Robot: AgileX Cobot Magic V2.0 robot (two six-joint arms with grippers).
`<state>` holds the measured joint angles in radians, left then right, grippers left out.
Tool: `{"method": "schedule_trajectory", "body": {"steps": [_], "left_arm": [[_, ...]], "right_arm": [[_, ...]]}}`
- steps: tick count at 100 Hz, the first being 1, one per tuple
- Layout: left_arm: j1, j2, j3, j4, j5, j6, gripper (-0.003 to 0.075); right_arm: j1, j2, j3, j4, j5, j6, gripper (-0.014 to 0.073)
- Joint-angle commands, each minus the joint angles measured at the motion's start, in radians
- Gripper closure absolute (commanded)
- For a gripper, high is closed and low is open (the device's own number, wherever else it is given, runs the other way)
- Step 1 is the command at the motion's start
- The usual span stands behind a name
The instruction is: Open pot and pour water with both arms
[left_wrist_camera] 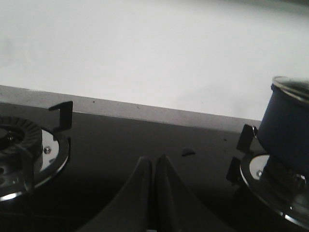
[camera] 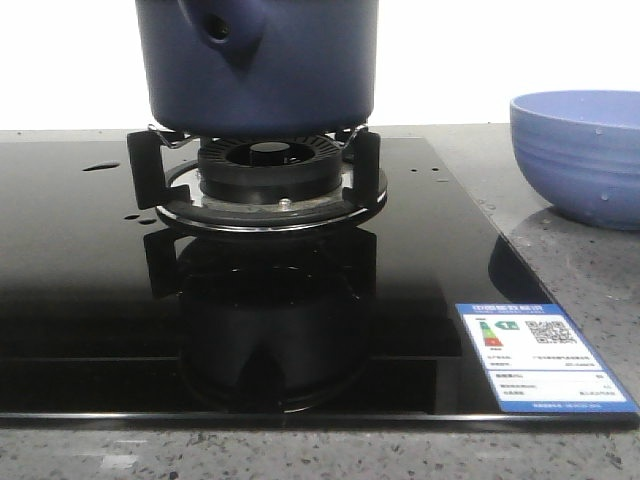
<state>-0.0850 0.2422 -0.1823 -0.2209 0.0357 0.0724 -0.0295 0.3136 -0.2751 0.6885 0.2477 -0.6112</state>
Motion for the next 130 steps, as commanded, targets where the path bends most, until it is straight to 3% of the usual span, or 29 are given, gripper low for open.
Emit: {"method": "schedule_trajectory", "body": {"steps": [1,27,37,130], "left_arm": [[-0.019,-0.063,0.042,0.032,-0.082,-0.034,0.0739],[-0.013,-0.277,0.217,0.085,-0.08,-0.034,0.0739],[-0.013,-0.273,0.216,0.09,-0.036,-0.034,0.0739],[0.006,-0.273,0.217,0.097,-0.046,-0.034,0.0739]], "right_arm": [[0.0,0.005,-0.026,0.014,-0.056,-0.01,0.066],[0.0,0.005,-0.026,0.014,-0.056,-0.01,0.066],[0.0,0.005,-0.026,0.014,-0.053,-0.01,0.066],[0.0,0.007,-0.026,0.014,-0.053,-0.01,0.066]]}}
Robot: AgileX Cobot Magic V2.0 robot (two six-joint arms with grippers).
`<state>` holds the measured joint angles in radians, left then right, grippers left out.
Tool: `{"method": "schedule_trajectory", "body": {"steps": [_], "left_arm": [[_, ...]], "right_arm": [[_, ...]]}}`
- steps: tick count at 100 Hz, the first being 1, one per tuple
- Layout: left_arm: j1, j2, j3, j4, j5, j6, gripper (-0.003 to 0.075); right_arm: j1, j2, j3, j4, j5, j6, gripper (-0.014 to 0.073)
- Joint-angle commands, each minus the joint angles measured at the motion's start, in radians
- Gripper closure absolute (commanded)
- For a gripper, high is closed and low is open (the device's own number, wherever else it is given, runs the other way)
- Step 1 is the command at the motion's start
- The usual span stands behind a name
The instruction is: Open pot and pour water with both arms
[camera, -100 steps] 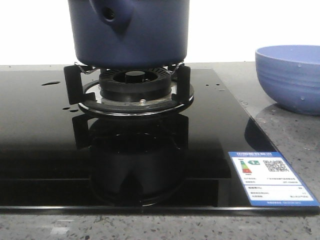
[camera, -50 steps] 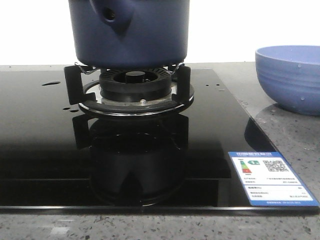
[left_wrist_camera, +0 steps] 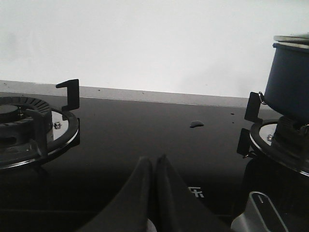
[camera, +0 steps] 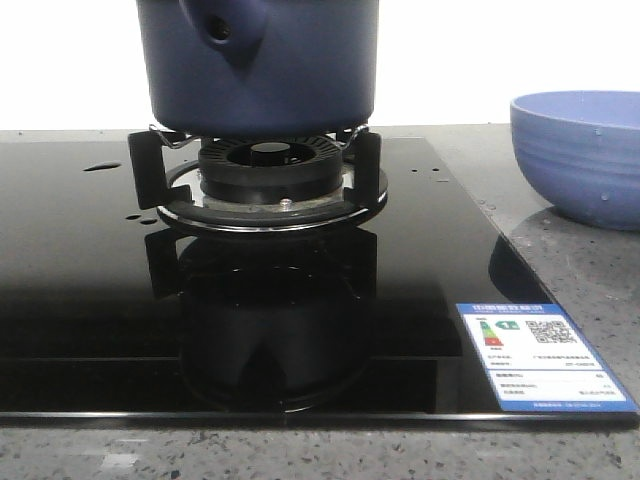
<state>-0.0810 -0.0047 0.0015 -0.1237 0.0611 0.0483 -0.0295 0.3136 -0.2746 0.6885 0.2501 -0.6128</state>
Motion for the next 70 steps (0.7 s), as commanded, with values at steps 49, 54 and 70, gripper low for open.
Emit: {"method": "schedule_trajectory", "body": {"steps": [49,54,70], "left_arm": [[0.002,-0.026,0.033,-0.002,-0.072,-0.01,0.0739],[0.002,-0.026,0.033,-0.002,-0.072,-0.01,0.0739],[0.002,-0.026,0.033,-0.002,-0.072,-0.01,0.0739]], "right_arm": [[0.0,-0.041,0.044,-0.464,-0.209,0.33,0.066],[0.0,-0.073,0.093,-0.578,-0.25,0.468,0.066],[0.0,-0.202,0.245,-0.657,-0.287,0.63,0.066]]}}
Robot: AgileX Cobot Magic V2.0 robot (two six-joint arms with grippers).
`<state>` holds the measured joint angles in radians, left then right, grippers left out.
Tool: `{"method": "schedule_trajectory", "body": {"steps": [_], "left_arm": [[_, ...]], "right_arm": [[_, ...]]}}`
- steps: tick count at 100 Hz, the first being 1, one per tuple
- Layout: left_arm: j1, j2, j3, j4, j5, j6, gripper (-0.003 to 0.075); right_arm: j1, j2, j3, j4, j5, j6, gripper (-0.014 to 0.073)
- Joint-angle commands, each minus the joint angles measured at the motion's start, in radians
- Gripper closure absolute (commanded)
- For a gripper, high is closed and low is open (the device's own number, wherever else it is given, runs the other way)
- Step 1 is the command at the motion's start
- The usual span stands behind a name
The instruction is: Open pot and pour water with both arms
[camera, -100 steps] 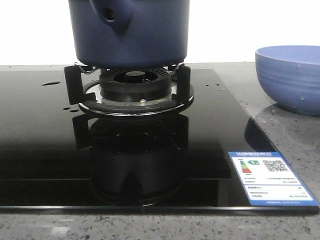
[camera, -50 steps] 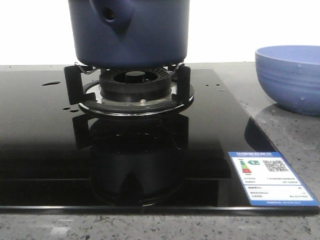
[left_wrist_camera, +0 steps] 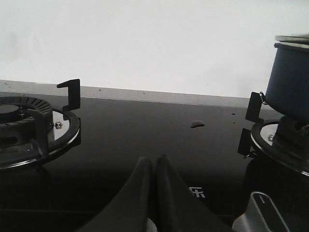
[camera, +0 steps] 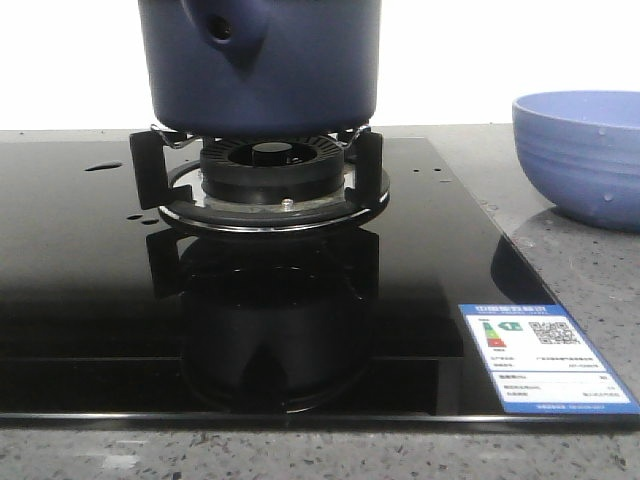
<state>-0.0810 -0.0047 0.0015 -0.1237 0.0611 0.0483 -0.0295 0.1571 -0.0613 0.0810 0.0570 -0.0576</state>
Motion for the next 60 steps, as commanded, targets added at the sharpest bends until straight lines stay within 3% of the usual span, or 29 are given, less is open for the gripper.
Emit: {"method": "schedule_trajectory", "body": {"steps": [1,16,60], "left_arm": [[0.002,-0.026,0.033,-0.002,-0.072,-0.01,0.0739],[0.002,-0.026,0.033,-0.002,-0.072,-0.01,0.0739],[0.002,-0.024,0.033,-0.002,-0.072,-0.01,0.0739]], "right_arm": [[0.0,-0.058,0.038,-0.049,-0.092,0.078,0.066],[0.0,-0.19,0.097,-0.068,-0.023,0.087,0.066],[0.0,-0.185,0.097,-0.086,-0.004,0.085,0.066]]}}
